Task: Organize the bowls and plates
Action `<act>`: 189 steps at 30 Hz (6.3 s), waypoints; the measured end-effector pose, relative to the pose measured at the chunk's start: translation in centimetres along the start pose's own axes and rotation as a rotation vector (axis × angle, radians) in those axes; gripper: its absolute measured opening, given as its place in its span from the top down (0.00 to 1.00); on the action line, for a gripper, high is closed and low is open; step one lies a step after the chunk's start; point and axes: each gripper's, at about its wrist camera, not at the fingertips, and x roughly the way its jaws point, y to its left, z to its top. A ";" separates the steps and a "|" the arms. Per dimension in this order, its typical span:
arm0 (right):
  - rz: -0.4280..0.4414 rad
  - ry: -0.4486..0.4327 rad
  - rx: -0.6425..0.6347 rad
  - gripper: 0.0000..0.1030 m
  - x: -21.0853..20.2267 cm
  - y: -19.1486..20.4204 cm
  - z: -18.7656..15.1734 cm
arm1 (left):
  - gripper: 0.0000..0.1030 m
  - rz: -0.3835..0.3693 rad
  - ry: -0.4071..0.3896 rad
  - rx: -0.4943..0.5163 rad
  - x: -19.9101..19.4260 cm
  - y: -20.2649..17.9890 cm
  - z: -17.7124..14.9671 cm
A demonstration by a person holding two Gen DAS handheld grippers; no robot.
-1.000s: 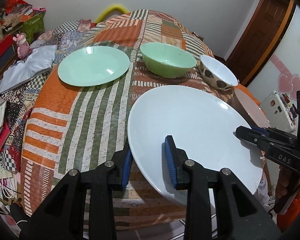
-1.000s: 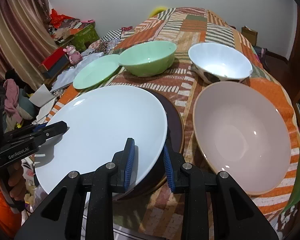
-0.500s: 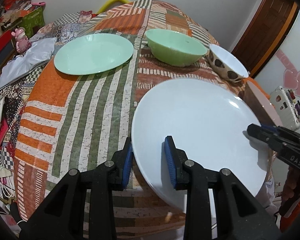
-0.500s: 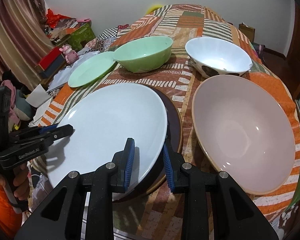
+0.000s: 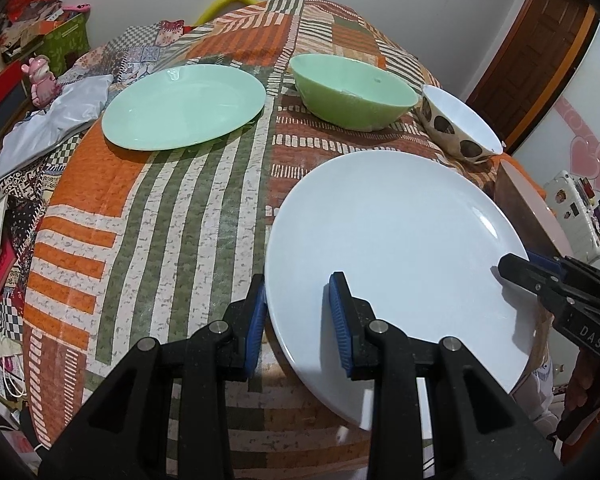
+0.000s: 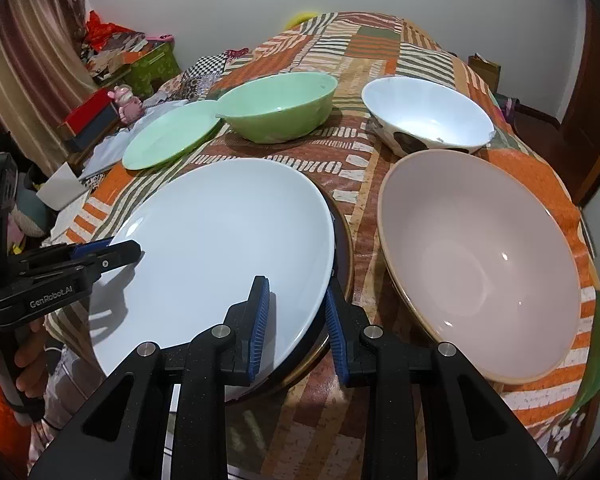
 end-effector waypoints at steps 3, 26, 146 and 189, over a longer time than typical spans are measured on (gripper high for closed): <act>-0.007 0.000 0.006 0.75 -0.1 -0.1 0.0 | 0.70 0.002 0.000 0.000 0.2 -0.1 0.1; 0.009 -0.077 -0.024 0.73 -2.5 0.9 1.6 | 0.70 0.045 -0.113 0.014 -5.0 0.0 0.3; 0.228 0.137 -0.208 0.73 9.5 12.5 10.5 | 0.74 0.074 -0.087 -0.126 -4.1 15.5 4.1; 0.186 -0.046 -0.089 0.73 -1.6 2.6 5.0 | 0.74 0.007 -0.166 0.020 -9.6 0.6 1.5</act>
